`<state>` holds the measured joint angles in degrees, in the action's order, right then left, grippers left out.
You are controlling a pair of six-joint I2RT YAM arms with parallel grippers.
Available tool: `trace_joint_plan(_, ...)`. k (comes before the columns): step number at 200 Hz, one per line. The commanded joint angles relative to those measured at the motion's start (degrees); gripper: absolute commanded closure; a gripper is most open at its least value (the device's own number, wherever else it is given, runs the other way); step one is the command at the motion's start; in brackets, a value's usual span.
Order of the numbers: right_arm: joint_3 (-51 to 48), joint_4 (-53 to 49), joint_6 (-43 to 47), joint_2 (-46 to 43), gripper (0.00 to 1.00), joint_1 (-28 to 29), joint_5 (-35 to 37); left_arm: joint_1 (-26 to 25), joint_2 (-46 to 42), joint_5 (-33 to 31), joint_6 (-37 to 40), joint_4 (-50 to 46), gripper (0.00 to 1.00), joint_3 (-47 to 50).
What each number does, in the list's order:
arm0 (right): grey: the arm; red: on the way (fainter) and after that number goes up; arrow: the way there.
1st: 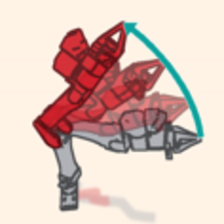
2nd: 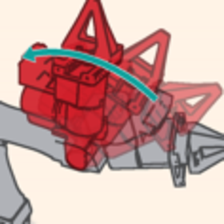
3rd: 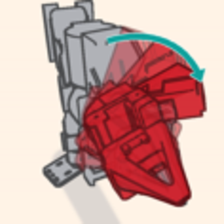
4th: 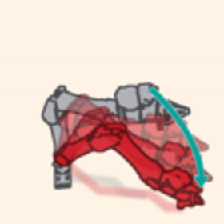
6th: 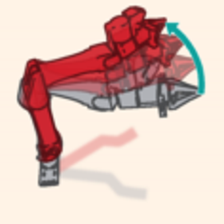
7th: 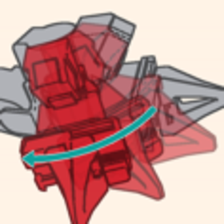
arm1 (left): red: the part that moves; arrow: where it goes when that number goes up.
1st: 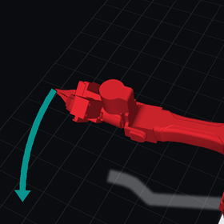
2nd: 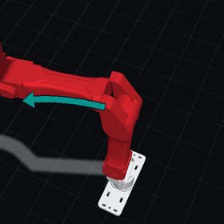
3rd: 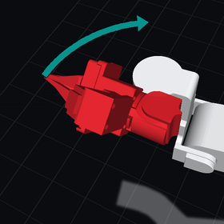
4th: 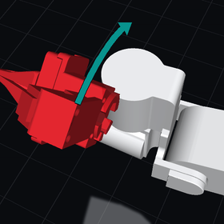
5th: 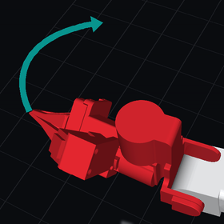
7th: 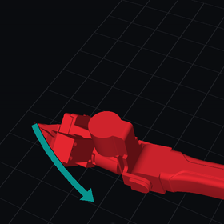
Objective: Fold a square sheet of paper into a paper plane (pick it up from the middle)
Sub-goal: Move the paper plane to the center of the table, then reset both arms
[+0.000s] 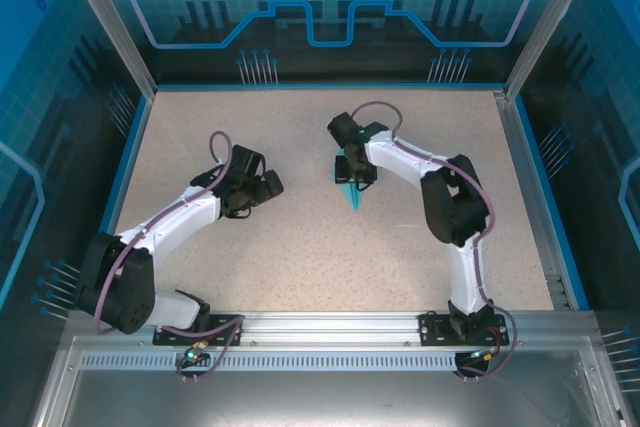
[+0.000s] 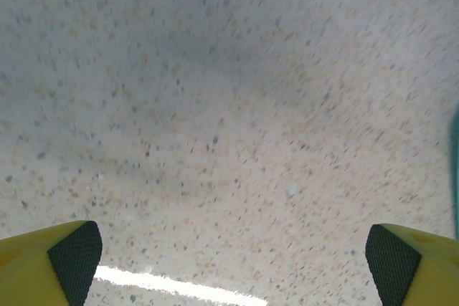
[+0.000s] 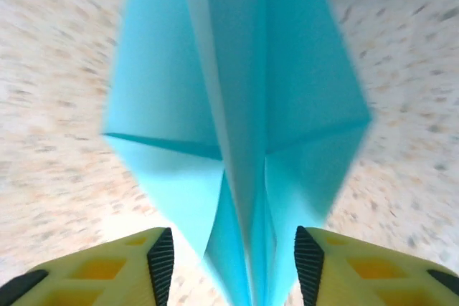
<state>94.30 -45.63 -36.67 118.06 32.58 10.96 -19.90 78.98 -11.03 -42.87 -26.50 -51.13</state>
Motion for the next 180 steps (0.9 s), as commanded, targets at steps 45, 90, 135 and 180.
trace_joint_plan(45,-11.40,7.19,3.62,-27.61,0.03,-7.68,6.68,6.94,-6.20,-10.14,10.16,1.93,0.01,-2.62)
trace_joint_plan(90,-27.31,14.31,9.67,-39.16,0.01,-17.71,19.77,13.02,-10.19,-14.50,18.39,10.52,0.01,3.67)
trace_joint_plan(135,-47.66,33.35,17.33,-45.20,0.00,-23.77,23.91,15.68,-13.41,-17.19,29.71,32.87,0.01,18.15)
trace_joint_plan(180,-63.83,59.82,28.48,-48.22,0.00,-24.99,15.80,18.18,-12.25,-3.24,38.03,52.21,0.02,27.01)
